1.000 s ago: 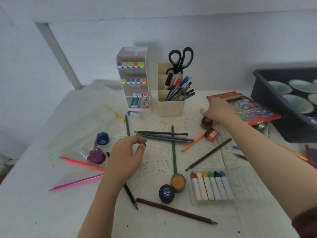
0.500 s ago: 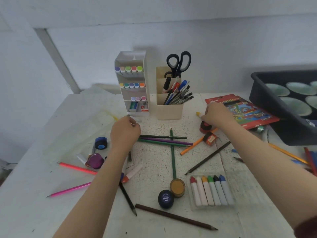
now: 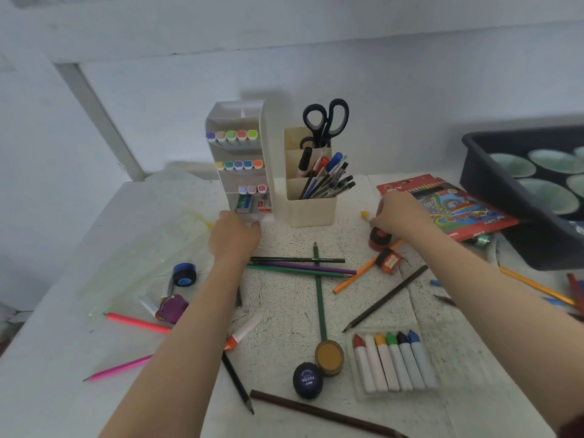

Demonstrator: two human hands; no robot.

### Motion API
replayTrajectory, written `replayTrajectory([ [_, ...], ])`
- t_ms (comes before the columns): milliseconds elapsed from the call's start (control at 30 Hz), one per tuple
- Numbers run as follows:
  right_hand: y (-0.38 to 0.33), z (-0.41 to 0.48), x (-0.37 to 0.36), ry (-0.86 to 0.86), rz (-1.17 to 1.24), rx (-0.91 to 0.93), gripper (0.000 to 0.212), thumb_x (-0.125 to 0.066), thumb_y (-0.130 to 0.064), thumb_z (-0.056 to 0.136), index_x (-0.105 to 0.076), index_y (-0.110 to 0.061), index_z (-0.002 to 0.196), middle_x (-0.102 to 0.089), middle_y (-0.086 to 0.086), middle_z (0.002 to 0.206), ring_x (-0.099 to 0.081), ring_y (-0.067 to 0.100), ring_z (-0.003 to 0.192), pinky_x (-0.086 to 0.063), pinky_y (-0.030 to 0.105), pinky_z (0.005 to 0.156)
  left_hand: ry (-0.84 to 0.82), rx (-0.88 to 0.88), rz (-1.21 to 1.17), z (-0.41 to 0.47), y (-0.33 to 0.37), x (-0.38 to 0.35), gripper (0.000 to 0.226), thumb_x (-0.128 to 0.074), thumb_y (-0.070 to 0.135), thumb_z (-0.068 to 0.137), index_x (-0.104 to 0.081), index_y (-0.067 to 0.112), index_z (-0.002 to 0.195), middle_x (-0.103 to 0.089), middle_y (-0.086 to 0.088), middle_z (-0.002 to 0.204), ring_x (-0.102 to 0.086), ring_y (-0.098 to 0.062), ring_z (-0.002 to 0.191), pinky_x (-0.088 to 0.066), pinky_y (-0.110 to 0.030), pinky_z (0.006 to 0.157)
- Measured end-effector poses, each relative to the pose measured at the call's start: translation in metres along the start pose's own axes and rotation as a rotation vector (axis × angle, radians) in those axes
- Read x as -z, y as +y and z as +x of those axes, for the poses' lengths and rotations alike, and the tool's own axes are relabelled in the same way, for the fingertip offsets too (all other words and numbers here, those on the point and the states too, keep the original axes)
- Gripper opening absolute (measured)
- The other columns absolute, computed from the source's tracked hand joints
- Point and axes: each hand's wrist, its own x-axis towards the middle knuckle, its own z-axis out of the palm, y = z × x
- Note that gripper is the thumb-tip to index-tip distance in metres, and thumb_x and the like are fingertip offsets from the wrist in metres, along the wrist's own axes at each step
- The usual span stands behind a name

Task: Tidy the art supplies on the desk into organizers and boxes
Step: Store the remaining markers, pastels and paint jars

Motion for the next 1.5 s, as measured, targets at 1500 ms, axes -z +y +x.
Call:
replayTrajectory([
  [1500,0.077,-0.212,-0.004,-0.17,0.51,-0.072,0.006,-0.067,-0.02,0.082,-0.062,-0.022,0.08,-0.067,-0.004,0.064,-0.062,0.003,0.051,-0.044,0.013,0.046,-0.839,-0.499,-0.112,-0.18,0.081,-0.016,0.009,-0.06,0.029,0.089,-0.051,0.03,0.087,-0.064,0.006,0.084,-0.06,-0.006,0.069,-0.04,-0.018,0.052],
])
